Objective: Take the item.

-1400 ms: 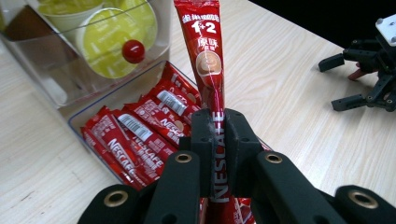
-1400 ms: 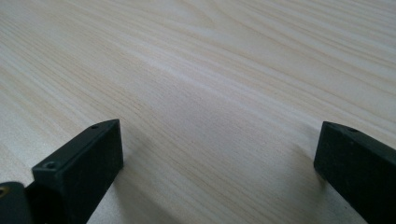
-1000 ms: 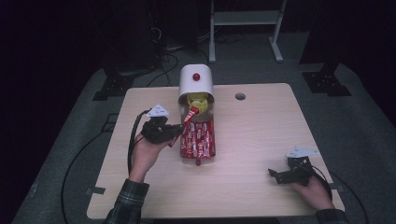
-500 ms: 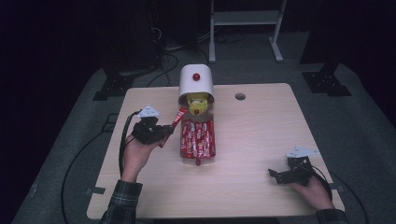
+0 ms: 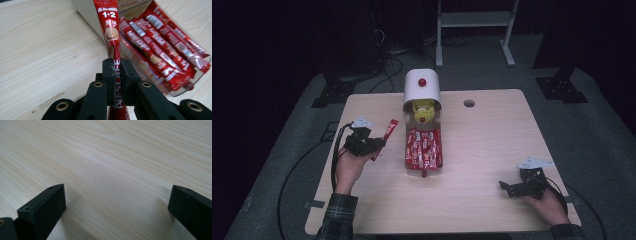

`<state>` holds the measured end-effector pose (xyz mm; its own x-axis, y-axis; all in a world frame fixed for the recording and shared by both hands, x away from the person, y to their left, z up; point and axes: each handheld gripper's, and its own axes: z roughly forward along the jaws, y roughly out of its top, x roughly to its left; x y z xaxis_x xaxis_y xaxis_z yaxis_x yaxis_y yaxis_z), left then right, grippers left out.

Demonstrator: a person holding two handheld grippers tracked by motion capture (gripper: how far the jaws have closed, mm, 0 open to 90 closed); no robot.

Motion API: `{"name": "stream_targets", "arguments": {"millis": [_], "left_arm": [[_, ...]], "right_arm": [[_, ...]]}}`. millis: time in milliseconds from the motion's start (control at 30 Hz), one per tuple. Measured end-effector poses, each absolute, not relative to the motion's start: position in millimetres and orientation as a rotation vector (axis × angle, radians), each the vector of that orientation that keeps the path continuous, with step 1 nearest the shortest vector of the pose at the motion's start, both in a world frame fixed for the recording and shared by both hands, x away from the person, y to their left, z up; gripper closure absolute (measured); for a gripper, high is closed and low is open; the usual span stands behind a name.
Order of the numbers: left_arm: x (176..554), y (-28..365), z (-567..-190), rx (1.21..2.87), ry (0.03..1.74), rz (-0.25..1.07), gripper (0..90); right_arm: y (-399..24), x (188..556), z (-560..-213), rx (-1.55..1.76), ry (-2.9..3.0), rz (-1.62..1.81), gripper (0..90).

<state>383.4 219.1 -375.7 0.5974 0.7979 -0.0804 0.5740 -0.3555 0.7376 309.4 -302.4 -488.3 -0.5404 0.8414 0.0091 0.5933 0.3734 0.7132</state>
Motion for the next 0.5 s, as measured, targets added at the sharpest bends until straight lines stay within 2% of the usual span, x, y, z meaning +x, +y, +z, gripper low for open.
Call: {"name": "stream_targets", "arguments": {"millis": [500], "left_arm": [[397, 229, -407, 2.134, 1.19, 0.386, 83.5]], "right_arm": [[-302, 309, -488, 1.249, 2.285, 0.965, 0.3]]}}
